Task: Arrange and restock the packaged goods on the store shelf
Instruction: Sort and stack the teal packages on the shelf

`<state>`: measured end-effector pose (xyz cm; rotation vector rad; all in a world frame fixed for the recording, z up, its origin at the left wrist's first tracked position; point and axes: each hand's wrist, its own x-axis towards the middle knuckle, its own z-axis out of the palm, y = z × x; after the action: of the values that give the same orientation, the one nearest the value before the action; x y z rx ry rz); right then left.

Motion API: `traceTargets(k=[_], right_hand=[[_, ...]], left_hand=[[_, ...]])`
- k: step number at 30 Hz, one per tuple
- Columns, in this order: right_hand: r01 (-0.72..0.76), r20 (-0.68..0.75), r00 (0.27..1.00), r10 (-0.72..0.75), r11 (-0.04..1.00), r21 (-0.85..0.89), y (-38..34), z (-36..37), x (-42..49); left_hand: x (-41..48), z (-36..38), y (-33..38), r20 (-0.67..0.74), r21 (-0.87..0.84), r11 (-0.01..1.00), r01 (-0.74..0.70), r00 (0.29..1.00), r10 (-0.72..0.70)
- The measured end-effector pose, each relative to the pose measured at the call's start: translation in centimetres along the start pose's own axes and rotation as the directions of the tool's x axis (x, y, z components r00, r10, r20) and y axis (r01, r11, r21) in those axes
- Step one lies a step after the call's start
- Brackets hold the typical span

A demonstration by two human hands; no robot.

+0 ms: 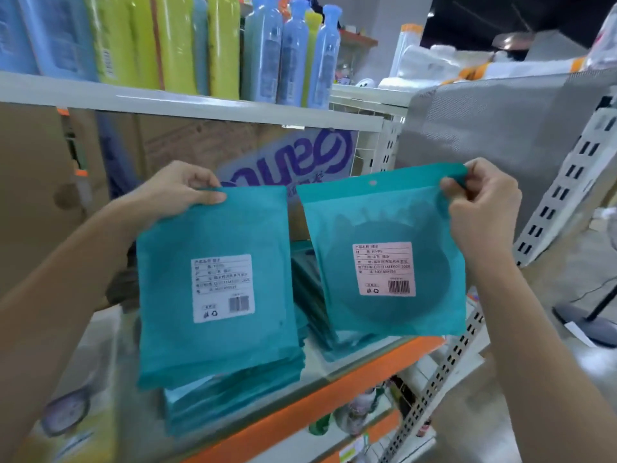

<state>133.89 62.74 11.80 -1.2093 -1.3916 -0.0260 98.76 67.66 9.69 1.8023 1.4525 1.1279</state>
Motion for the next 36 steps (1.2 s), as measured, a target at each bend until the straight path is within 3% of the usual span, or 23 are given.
traceTargets(k=[10,14,16,18,21,23,25,30,33,36], right_hand=[[-0.084,0.142,0.988,0.059,0.98,0.178,3.7,2.8,4.6],[-0.094,0.224,0.974,0.035,0.962,0.257,4.5,4.1,5.9],[-0.114,0.267,0.963,0.026,0.941,0.318,5.1,4.8,6.4],[-0.135,0.303,0.953,0.018,0.919,0.371,5.7,5.4,6.9],[-0.171,0.346,0.938,0.014,0.887,0.429,6.6,6.4,7.5],[-0.185,0.39,0.921,-0.019,0.858,0.479,7.0,6.9,8.0],[-0.194,0.426,0.904,-0.047,0.842,0.504,7.4,7.3,8.3],[-0.189,0.431,0.899,-0.077,0.819,0.542,8.2,7.6,8.7],[-0.05,0.425,0.896,-0.128,0.922,0.383,9.6,7.7,8.1],[0.122,0.474,0.829,-0.297,0.923,0.365,10.9,7.1,6.2]], left_hand=[[3.8,3.8,-9.6,-0.02,0.423,0.89,0.17,0.984,-0.178],[3.4,4.4,-10.1,-0.061,0.474,0.841,0.26,0.963,-0.264],[2.9,4.7,-8.9,-0.085,0.512,0.825,0.239,0.97,-0.229],[2.1,5.6,-6.4,-0.093,0.426,0.883,0.197,0.98,-0.173],[0.6,8.1,-1.5,0.084,0.131,0.99,0.059,0.994,-0.07],[0.2,10.5,1.2,0.13,-0.059,0.998,-0.016,0.991,0.024],[0.1,13.0,3.4,0.067,-0.232,0.971,-0.054,0.995,0.071],[0.3,16.8,5.3,-0.237,-0.322,0.947,-0.001,0.968,-0.079],[0.1,17.4,5.6,-0.294,-0.386,0.919,0.078,0.934,-0.202],[0.2,17.3,5.5,-0.348,-0.49,0.861,0.139,0.874,-0.339]])
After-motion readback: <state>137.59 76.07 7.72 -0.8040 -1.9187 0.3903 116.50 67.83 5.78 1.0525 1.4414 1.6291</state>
